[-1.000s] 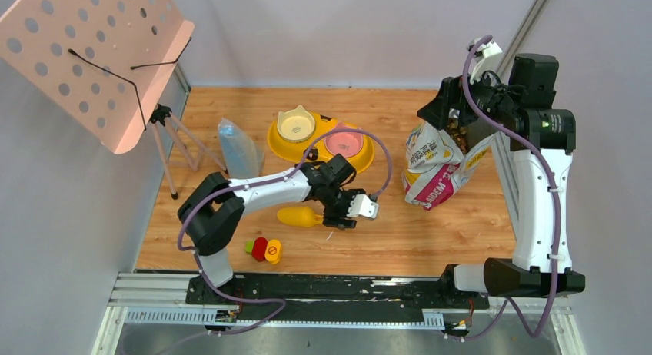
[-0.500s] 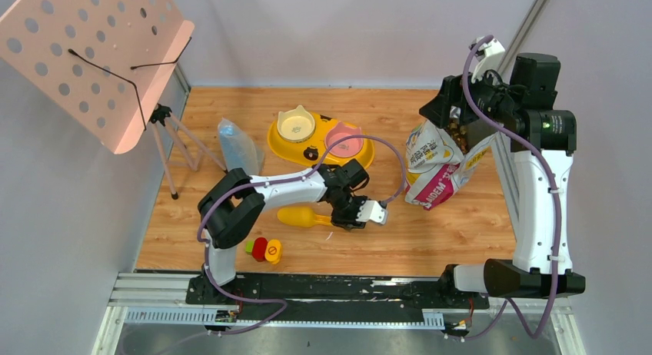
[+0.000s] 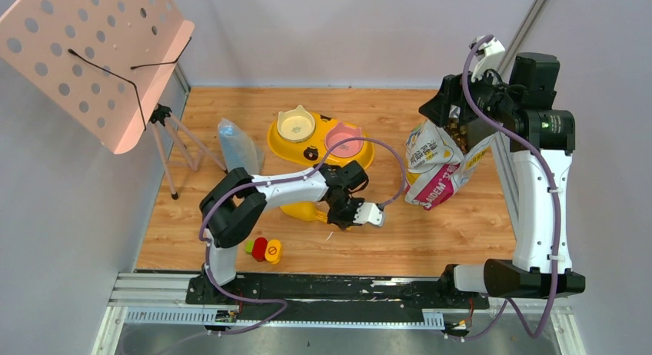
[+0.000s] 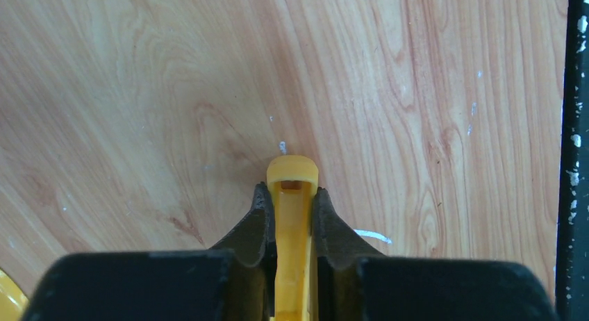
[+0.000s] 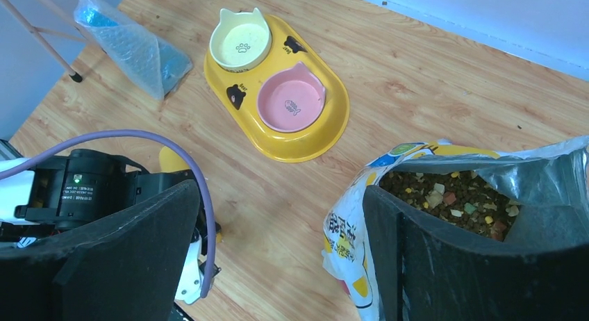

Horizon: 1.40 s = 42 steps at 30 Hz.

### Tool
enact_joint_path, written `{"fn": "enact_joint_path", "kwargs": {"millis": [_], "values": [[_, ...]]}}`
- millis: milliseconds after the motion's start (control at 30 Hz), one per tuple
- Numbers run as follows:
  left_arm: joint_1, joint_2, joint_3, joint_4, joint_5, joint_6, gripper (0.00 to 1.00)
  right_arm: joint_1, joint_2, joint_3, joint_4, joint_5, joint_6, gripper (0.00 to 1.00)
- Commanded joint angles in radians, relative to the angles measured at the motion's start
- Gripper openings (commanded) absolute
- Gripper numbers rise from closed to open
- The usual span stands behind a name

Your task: Serve the pet food

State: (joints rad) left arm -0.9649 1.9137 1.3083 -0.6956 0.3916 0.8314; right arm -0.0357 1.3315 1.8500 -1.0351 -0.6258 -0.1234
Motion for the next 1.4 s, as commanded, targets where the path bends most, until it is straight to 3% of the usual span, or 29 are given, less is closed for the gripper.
{"fn": "enact_joint_path", "kwargs": {"millis": [0, 233, 333, 433, 500, 567, 600, 667, 767, 900, 1067, 1367], "values": [[0.022, -0.065, 0.054, -0.027, 0.075, 0.007, 0.03, 0.003, -0.015, 0.004, 0.038, 0.000, 0.023, 0.89], [0.121, -0.209, 0.298, -0.219, 0.270, 0.014, 0.00, -0.005, -0.008, 0.020, 0.045, -0.077, 0.037, 0.89], [0.157, -0.249, 0.466, -0.204, 0.323, -0.119, 0.00, -0.013, -0.026, -0.006, 0.094, -0.193, 0.018, 0.89], [0.185, -0.268, 0.631, -0.191, 0.418, -0.255, 0.00, -0.013, -0.096, -0.109, 0.258, -0.278, 0.031, 0.90], [0.216, -0.291, 0.692, -0.120, 0.516, -0.372, 0.00, -0.013, -0.139, -0.183, 0.365, -0.341, 0.040, 0.90], [0.295, -0.343, 0.648, 0.119, 0.629, -0.644, 0.00, -0.013, -0.158, -0.231, 0.434, -0.443, 0.042, 0.89], [0.322, -0.376, 0.573, 0.397, 0.700, -0.905, 0.00, -0.011, -0.159, -0.243, 0.451, -0.503, 0.047, 0.88], [0.383, -0.390, 0.503, 0.807, 0.795, -1.294, 0.00, 0.006, -0.142, -0.258, 0.466, -0.609, 0.083, 0.85], [0.416, -0.365, 0.578, 0.912, 0.901, -1.441, 0.00, 0.094, -0.135, -0.289, 0.467, -0.609, 0.105, 0.83], [0.438, -0.362, 0.612, 1.058, 0.886, -1.630, 0.00, 0.217, -0.121, -0.317, 0.468, -0.568, 0.094, 0.82], [0.439, -0.351, 0.662, 1.074, 0.864, -1.716, 0.00, 0.353, -0.079, -0.293, 0.488, -0.491, 0.153, 0.82], [0.437, -0.302, 0.761, 1.097, 0.807, -1.841, 0.00, 0.449, 0.022, -0.257, 0.665, -0.494, 0.323, 0.82]]}}
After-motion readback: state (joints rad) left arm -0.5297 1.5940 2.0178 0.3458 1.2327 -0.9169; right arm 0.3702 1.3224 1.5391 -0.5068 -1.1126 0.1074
